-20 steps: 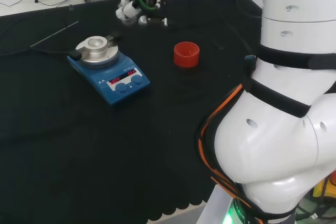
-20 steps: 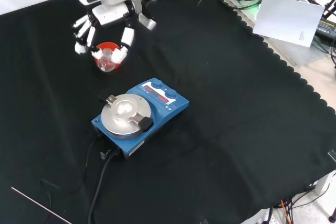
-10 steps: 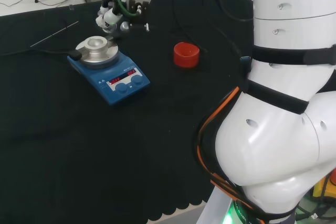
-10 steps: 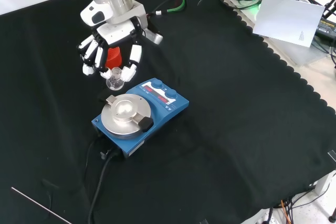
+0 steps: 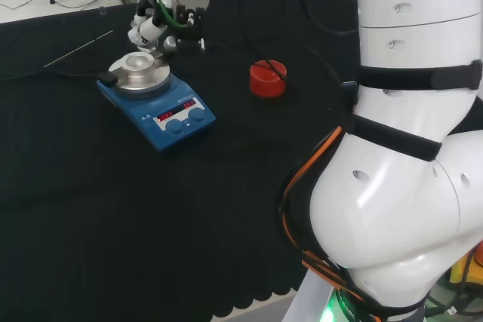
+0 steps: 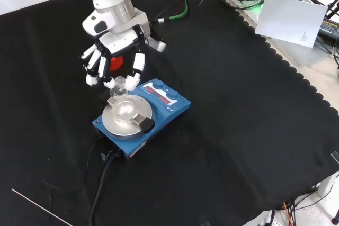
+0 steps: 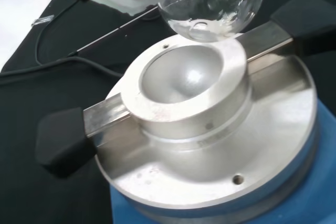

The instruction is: Place the round-bottom flask on the heater.

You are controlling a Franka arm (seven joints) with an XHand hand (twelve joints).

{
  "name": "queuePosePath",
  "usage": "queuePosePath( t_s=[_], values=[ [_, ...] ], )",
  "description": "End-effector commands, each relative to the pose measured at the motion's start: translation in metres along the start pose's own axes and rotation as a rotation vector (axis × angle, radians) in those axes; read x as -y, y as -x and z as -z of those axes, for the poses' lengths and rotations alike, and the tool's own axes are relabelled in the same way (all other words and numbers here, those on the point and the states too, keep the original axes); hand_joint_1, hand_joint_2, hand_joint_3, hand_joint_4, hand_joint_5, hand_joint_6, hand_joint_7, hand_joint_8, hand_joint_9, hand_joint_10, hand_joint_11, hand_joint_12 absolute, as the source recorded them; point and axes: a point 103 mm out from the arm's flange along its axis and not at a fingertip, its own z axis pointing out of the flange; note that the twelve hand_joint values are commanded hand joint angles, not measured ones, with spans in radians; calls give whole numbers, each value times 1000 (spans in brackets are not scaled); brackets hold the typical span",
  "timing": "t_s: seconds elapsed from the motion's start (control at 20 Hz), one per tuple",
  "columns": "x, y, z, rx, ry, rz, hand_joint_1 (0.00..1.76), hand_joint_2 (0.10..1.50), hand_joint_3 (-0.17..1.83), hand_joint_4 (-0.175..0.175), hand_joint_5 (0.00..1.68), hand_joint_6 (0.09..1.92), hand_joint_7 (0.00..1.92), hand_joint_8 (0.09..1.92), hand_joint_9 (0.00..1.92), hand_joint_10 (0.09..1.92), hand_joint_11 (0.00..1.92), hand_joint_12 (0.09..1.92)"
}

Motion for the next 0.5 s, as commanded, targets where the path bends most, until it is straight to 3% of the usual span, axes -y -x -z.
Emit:
queuePosePath(
  t_s=[0.05, 0.5],
  values=[
    [-4, -4, -3, -12, -9, 14, 1045, 758, 699, 175, 1028, 1110, 468, 612, 589, 620, 194, 1341],
    [-12, -15, -24, -19, -17, -5, 1046, 755, 703, 175, 1031, 1107, 474, 613, 591, 622, 197, 1341]
  ],
)
